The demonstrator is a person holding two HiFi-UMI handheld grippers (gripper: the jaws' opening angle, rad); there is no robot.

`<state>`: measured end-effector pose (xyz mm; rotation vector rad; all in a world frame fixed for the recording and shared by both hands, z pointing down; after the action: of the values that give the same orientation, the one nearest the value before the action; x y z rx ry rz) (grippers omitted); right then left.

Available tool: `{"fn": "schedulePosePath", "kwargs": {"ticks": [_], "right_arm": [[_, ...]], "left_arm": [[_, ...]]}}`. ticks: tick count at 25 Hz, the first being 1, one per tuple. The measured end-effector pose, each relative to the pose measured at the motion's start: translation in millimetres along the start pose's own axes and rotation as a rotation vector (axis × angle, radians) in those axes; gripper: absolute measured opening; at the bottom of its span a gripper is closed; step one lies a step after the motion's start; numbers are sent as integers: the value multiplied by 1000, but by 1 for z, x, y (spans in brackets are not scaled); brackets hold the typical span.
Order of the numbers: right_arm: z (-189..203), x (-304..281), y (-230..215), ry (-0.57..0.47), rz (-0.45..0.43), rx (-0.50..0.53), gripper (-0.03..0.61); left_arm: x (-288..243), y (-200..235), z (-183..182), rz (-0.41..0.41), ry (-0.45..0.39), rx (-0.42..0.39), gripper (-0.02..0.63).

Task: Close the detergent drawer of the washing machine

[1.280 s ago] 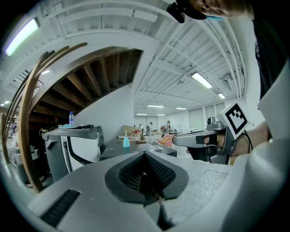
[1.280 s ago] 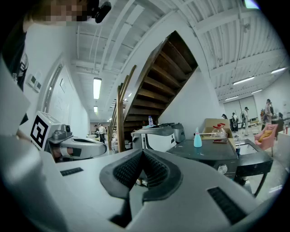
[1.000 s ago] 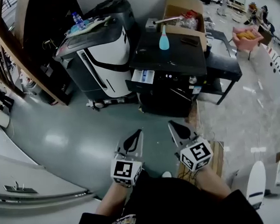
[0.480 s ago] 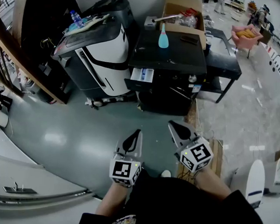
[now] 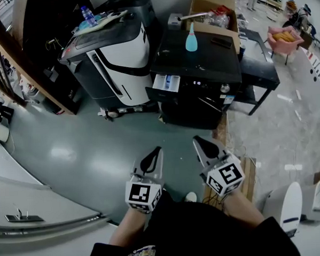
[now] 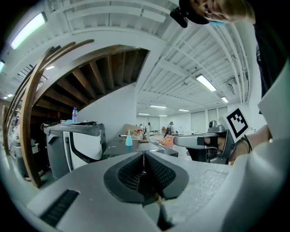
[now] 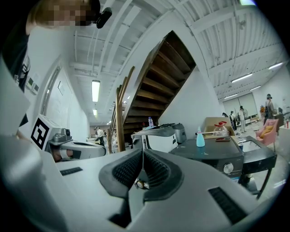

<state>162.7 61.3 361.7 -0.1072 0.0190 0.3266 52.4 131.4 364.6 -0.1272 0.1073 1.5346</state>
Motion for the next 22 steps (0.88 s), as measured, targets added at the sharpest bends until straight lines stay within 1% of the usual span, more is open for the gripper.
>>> {"fn": "schedulePosePath", "kwargs": {"ticks": [4,12,16,19,22], "right_arm": [[1,-15,-3,5,5,-1,20],[8,-45,-13,30,25,-10,49],[8,-57,-19,33,41,-10,69],[10,-65,-23,39,55,-16,77],[11,-74,-26,39,64,-18,92]], "left_arm": [[-8,14,3,7,5,1,6],[-31,40,12,25,45,18,8],[-45,50,11,45,34,13,57],[-53,58,11,61,48,7,77],[-60,66,11,74,44,6,98]]}}
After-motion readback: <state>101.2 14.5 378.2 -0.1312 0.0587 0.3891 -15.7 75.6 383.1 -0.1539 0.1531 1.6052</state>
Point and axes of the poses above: the fingertips, and each gripper's own axes: x backward along the fingers, y to its left, z out of its underside, the point moved 1 cm from there along x, backward along the fingers, and after that the axes turned 11 degrees about -z, right-handed, at the moved point
